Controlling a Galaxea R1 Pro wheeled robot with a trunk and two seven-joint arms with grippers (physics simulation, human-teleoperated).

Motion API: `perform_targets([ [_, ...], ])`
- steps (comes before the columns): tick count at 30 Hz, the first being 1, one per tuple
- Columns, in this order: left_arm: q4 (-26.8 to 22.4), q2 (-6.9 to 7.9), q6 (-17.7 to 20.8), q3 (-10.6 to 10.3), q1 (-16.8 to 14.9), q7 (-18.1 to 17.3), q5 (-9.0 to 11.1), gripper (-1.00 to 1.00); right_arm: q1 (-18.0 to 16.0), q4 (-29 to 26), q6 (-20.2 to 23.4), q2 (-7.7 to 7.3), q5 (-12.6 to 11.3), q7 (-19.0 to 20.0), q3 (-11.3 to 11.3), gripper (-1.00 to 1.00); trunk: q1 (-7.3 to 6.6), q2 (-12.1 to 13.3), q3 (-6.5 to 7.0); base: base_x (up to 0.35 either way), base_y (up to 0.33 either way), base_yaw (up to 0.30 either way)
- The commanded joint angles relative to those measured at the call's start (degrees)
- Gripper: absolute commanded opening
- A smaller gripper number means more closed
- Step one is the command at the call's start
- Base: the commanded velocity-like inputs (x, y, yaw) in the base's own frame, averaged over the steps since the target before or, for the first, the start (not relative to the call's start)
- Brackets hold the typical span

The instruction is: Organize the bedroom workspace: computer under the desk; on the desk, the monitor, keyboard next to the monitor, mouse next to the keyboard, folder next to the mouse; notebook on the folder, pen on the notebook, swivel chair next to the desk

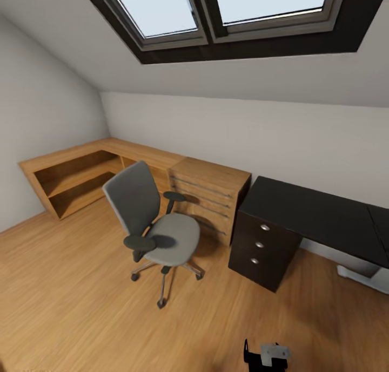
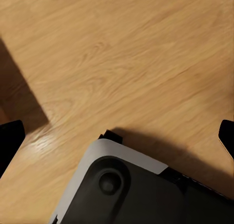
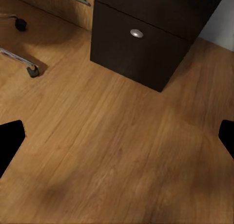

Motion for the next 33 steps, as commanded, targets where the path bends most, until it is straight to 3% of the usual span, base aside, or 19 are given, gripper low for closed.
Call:
perform_targets([
  [1,0.09,0.01,-0.11,0.16,-0.06,-0.59,0.6,1.0,-0.07,0.13,-0.12,0.0,-0.05,-0.45,0.48,1.0,0.04,-0.06,-0.08,0.301,0.0,0.281],
  [10,0.16,0.01,-0.03,0.15,-0.06,-0.6,0.59,1.0,-0.07,0.13,-0.16,-0.01,-0.04,-0.45,0.48,1.0,0.04,-0.06,-0.08,0.249,0.0,0.282],
  [24,0.25,-0.01,-0.1,0.15,-0.06,-0.6,0.59,1.0,-0.07,0.08,-0.53,0.02,-0.04,-0.55,0.48,1.0,0.04,-0.06,0.03,0.029,0.0,0.282],
  [33,0.26,-0.08,-0.12,0.15,-0.06,-0.6,0.59,1.0,-0.07,0.11,-6.81,-0.55,0.13,-1.16,0.48,1.0,0.04,-0.06,0.26,0.001,0.0,0.282],
])
